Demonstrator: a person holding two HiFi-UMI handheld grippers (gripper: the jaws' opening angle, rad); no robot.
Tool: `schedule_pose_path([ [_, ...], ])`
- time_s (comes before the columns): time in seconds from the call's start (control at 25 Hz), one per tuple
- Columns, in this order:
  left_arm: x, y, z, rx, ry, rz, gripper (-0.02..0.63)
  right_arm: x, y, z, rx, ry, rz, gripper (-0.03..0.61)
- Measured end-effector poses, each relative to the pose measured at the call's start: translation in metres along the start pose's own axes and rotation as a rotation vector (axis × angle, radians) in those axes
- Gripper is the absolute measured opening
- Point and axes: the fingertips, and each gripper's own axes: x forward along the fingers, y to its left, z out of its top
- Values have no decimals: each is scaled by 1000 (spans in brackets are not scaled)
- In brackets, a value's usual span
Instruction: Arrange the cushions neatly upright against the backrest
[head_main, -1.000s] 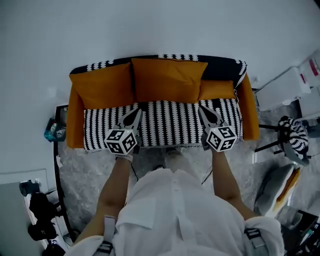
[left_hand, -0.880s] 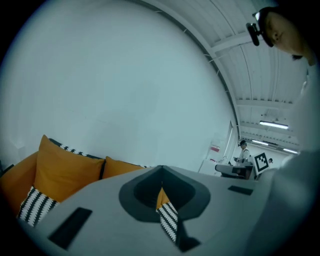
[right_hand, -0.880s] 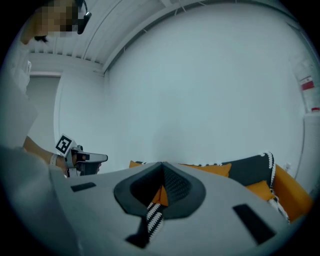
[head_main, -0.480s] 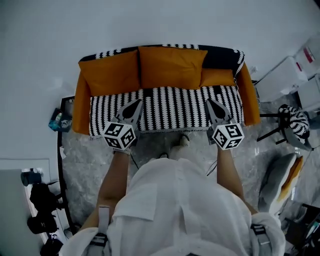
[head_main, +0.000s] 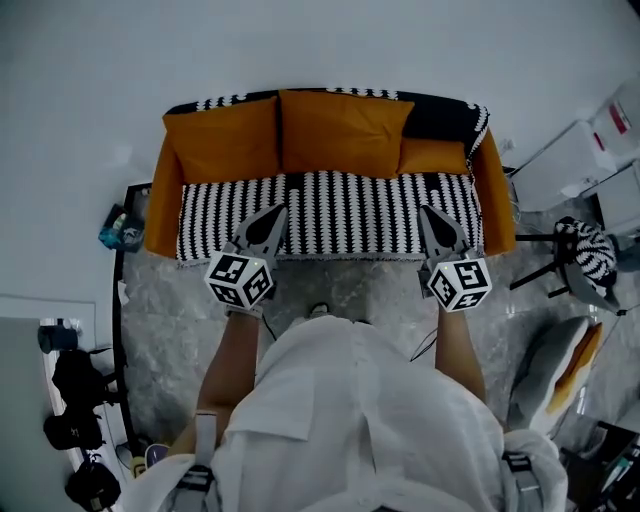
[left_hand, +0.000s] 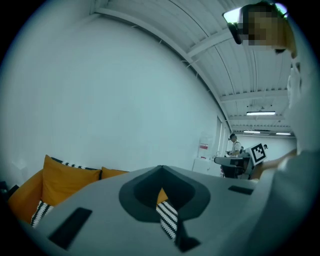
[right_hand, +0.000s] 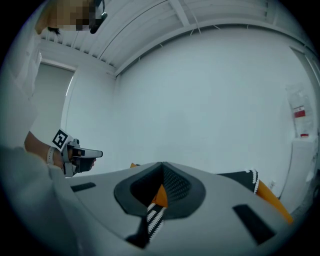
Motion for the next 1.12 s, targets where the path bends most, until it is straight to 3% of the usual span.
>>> schedule_pose_path([
  [0.52, -7, -14, -2, -19, -33, 51, 14, -16, -7, 8, -56, 11, 26, 6],
  [1.12, -2, -9, 13, -2, -57, 37, 14, -5, -5, 18, -74, -9, 26, 5],
])
